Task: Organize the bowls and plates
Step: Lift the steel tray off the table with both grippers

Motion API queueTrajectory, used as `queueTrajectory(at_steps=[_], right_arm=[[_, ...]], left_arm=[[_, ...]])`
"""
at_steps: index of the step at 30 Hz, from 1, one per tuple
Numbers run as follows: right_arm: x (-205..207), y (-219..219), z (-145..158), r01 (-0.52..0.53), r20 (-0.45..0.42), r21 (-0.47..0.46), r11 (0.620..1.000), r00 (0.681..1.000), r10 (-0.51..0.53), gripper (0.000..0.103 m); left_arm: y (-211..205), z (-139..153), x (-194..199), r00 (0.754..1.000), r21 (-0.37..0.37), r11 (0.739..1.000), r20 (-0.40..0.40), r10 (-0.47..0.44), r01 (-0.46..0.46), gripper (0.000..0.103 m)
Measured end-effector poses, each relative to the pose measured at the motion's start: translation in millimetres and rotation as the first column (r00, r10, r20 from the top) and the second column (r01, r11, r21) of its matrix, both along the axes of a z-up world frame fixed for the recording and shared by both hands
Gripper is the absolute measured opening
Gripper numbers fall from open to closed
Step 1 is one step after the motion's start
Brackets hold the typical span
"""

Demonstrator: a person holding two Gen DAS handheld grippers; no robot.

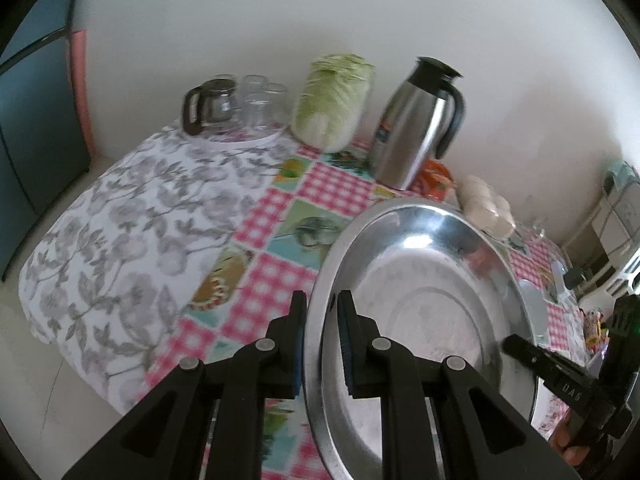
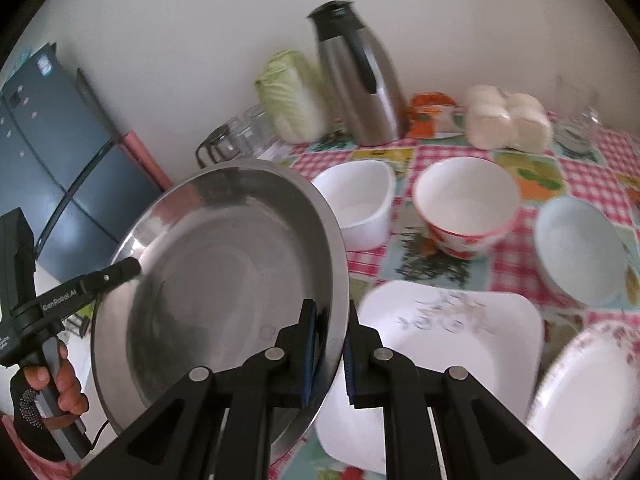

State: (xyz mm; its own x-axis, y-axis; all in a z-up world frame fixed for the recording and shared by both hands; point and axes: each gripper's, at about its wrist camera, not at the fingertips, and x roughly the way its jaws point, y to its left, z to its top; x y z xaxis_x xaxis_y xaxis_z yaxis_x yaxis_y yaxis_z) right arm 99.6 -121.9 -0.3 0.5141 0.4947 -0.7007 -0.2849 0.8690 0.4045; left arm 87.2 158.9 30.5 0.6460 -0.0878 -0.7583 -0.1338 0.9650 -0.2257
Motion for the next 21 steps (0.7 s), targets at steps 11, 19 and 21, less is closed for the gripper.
queueTrajectory(at_steps=[11,19,21], right_arm=[[-20,-74,5,0.192,-0.003,0.019,0.981,0.981,-0.192,0.014],[-23,-94,-2,0.235,-0.02,-0.002,0.972,0.972,-0.235,0.015],[-24,-99,-5,0.237,-0.025,-0.009,0.972,0.971,-0.237,0.015]], left_arm=[[-74,13,20,0.995,0.004,0.996,0.016,-0.094,0.094,0.016],[-98,10,23,0.997,-0.033,0.997,0.024,-0.073,0.074,0.016],[-100,5,22,0.997,-0.053,0.996,0.023,-0.073,0.074,0.016]])
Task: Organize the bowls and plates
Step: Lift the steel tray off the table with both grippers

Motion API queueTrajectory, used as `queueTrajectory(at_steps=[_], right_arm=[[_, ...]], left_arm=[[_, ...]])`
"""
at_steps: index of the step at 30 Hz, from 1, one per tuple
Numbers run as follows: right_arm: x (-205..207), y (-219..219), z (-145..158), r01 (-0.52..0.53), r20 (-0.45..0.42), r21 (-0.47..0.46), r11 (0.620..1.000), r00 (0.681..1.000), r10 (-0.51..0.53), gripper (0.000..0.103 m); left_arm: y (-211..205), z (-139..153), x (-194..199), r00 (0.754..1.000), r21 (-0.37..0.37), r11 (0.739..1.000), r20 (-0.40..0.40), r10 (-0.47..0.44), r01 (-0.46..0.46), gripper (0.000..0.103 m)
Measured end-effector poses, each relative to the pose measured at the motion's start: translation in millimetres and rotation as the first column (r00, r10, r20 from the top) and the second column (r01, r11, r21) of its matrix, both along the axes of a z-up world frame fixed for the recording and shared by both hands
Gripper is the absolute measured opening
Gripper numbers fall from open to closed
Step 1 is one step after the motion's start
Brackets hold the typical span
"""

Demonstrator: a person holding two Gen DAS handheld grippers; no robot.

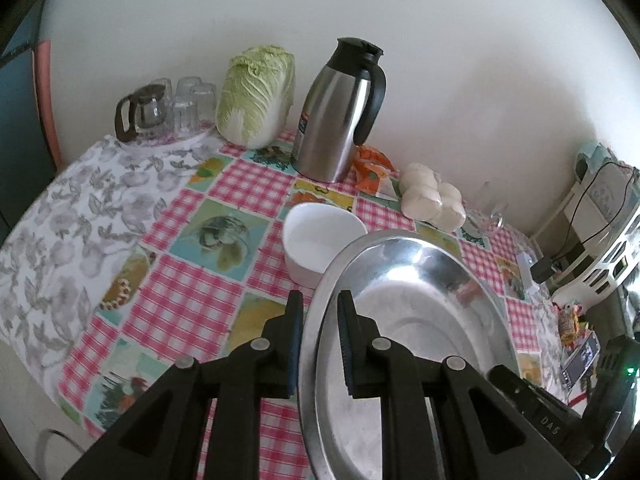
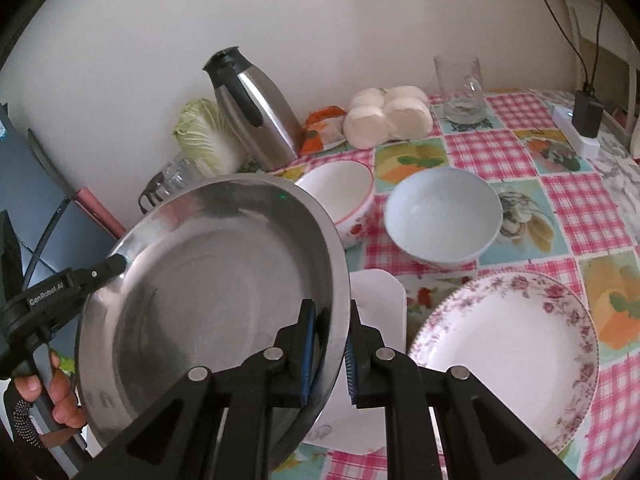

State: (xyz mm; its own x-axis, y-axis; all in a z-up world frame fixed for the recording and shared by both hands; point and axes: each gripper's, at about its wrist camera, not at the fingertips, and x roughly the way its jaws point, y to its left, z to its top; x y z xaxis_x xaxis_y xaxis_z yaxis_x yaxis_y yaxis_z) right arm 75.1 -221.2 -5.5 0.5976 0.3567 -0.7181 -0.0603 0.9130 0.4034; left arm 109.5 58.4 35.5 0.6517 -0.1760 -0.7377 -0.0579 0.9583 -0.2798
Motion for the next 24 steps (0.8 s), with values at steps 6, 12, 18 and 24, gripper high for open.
queueTrajectory(at_steps=[6,12,18,24], right_arm=[[-2,-12,-8,0.014,-0.02,-0.019,1.0,1.0,-0.014,0.015],[0,-15,-16,0.019,-0.049,-0.046,0.999,0.999,-0.021,0.015],[-1,-14,-25,0.004,-0.082,-0.097,0.995,0.997,-0.012,0.015],[-1,-19,-25,-0.002,-0.081,-0.131,0.991,0.997,-0.009,0.015]], left_arm=[[-11,-14,-1,1.0,-0.013,1.0,-0.003,0.002,-0.002,0.016],[-13,-32,-1,0.999,-0.031,1.0,-0.034,-0.003,0.002,0.016],[-16,-49,4,0.995,-0.039,0.999,-0.102,-0.02,0.016,0.016],[-26,-59,7,0.989,-0.022,0.999,-0.138,-0.047,0.044,0.018]])
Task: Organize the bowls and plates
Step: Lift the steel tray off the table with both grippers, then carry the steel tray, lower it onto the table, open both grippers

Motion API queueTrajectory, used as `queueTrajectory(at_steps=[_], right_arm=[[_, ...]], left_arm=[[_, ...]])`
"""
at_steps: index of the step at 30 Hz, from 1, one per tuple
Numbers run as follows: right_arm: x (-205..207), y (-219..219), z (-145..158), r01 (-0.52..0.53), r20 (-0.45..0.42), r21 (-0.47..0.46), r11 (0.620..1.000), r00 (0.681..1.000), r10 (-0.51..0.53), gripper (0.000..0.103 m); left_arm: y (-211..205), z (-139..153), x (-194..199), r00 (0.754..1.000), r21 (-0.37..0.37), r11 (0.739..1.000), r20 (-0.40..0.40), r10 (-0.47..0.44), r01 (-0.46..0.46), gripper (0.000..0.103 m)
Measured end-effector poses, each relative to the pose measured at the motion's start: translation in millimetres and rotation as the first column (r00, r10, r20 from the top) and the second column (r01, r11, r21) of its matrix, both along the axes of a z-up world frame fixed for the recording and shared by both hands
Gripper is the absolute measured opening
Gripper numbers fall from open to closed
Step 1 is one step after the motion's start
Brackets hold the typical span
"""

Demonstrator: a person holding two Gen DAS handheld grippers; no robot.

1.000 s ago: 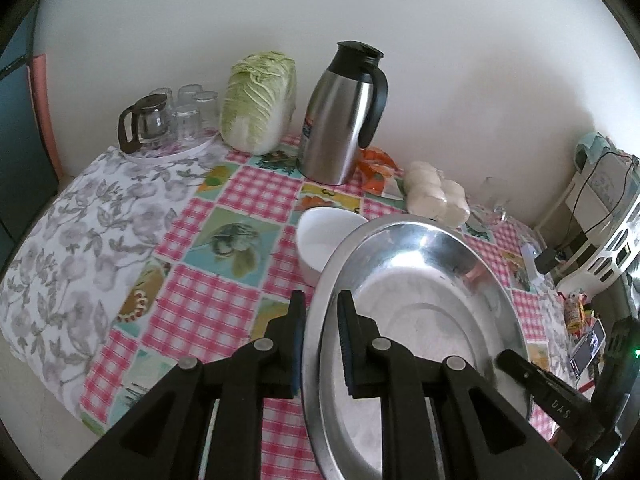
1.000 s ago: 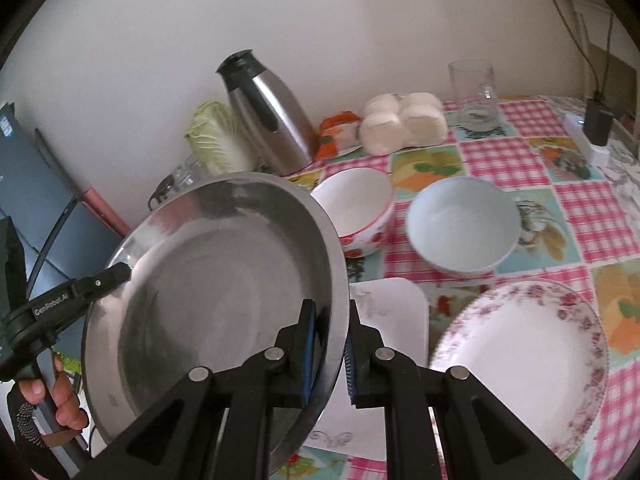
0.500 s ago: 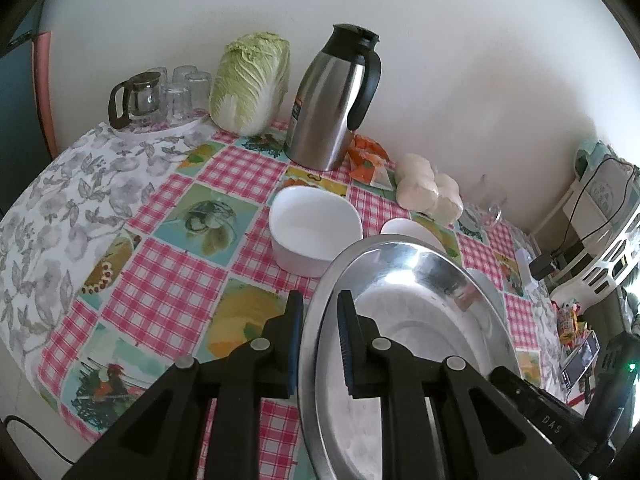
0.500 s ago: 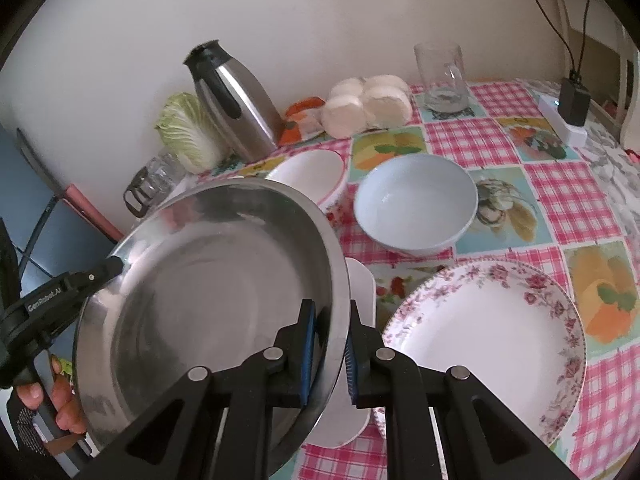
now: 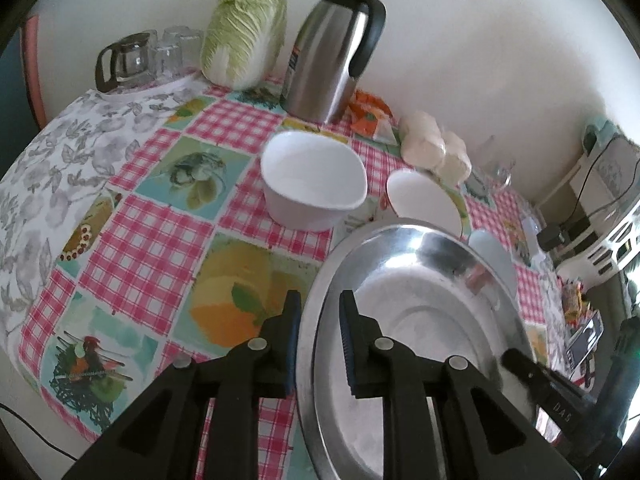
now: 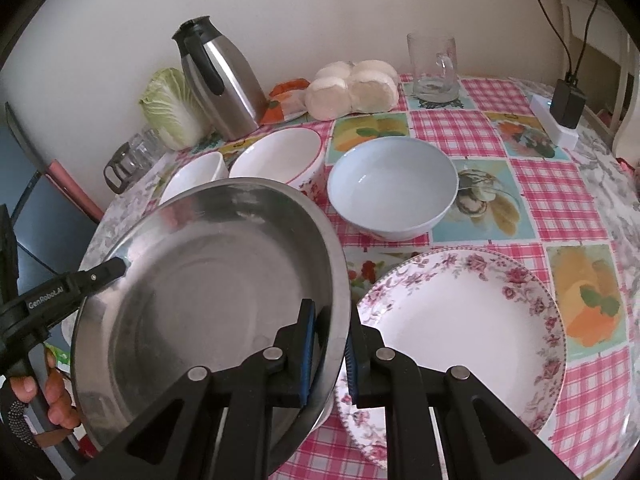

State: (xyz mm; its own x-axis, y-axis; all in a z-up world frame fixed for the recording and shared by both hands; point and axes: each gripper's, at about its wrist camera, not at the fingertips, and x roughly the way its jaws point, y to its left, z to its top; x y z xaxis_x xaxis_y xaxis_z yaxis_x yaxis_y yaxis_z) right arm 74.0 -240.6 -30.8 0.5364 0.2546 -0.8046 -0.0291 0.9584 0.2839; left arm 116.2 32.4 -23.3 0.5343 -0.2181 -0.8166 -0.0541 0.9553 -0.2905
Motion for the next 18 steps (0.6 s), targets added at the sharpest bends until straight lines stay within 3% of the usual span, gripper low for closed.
queueTrajectory(at_steps=[4,9,18], right_arm=[[2,-7,-4,-0.009,-0.004,-0.02,1.0,1.0,0.009,0.015],[6,-7,-14,-0.01,-0.031,-0.042,0.999,0.999,0.009,0.015],[10,7,-24,-0.042,-0.056,-0.085,0.996,0.998,0.037,0.016]], left_arm=[[-9,-13,4,0.998,0.006,0.999,-0.049,-0.04,0.04,0.018],[-18,-27,8,0.993,0.076,0.995,-0.103,-0.052,0.06,0.018],[-6,-44,13,0.986,0.051,0.998,-0.163,-0.016,0.024,0.018]])
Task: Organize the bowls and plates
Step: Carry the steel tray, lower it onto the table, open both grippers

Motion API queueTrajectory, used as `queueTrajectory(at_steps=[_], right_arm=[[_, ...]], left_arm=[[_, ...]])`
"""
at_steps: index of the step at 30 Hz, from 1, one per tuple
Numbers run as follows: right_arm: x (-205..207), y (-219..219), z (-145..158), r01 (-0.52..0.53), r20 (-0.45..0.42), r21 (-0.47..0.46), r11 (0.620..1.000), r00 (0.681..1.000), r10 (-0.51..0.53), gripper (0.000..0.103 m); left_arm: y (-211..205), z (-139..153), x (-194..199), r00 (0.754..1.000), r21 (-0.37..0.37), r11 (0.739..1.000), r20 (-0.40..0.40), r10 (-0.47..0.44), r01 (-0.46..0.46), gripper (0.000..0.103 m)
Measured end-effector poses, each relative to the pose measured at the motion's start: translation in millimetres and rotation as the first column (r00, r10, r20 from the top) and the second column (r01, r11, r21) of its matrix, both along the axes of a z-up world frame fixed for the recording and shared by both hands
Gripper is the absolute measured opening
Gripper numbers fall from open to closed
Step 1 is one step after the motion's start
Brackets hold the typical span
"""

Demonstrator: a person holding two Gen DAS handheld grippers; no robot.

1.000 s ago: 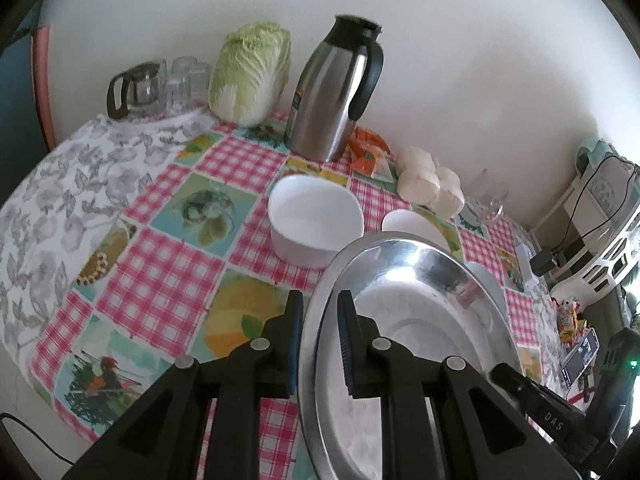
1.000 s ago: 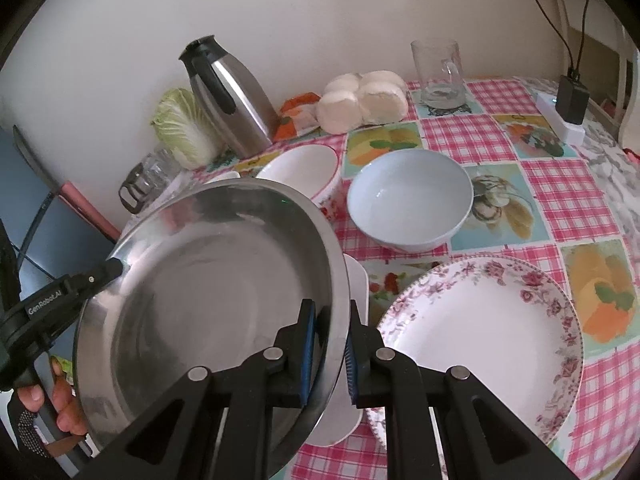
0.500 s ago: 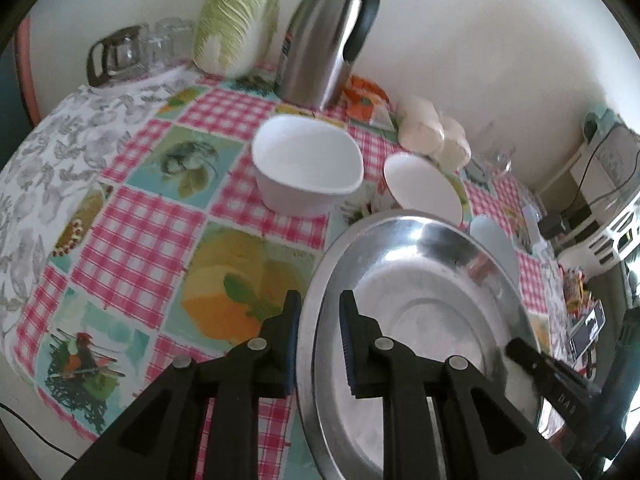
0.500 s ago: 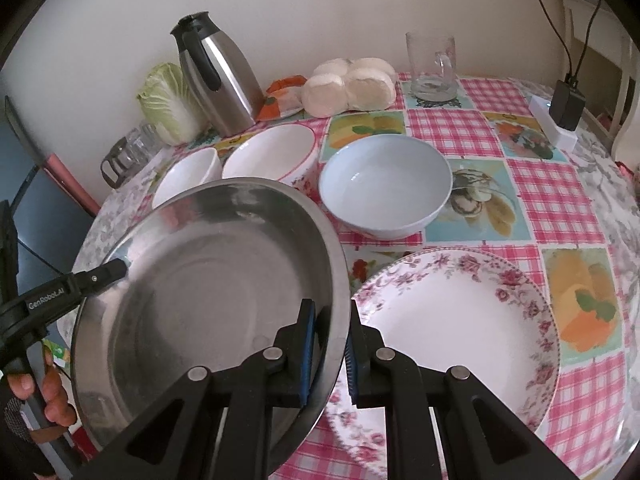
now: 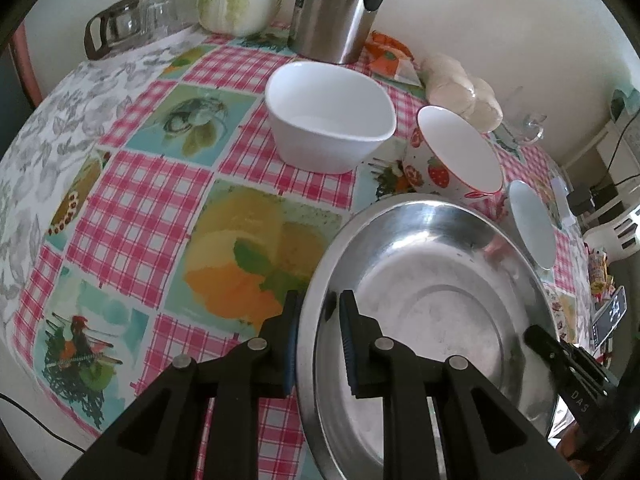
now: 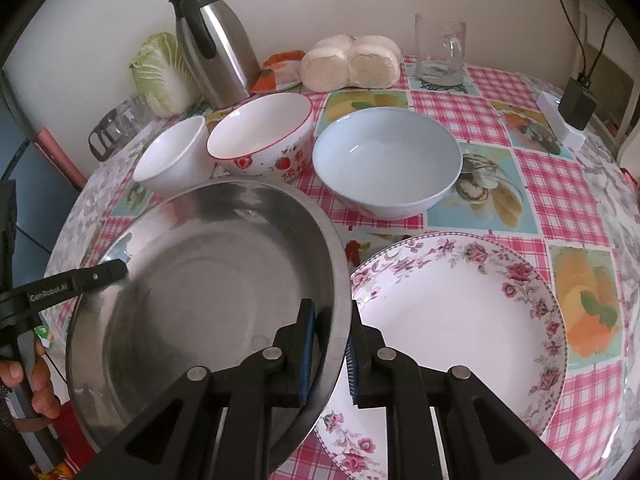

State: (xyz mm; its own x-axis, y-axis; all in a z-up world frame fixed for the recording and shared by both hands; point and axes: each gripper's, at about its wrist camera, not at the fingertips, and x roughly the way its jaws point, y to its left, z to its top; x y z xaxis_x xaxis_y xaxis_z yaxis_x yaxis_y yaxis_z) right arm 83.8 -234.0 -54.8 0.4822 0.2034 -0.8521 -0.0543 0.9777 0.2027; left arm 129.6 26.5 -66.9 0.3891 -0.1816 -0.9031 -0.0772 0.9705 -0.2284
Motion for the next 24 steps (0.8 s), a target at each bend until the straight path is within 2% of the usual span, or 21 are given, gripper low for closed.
queueTrajectory(at_steps=[24], right_arm=[[13,3,-12,0.017,-0.009,-0.019,1.0,1.0,-0.017,0.019]], left_arm=[[-5,-14,5,1.0,0.012,1.0,-0.029,-0.007,0.008,0.02]])
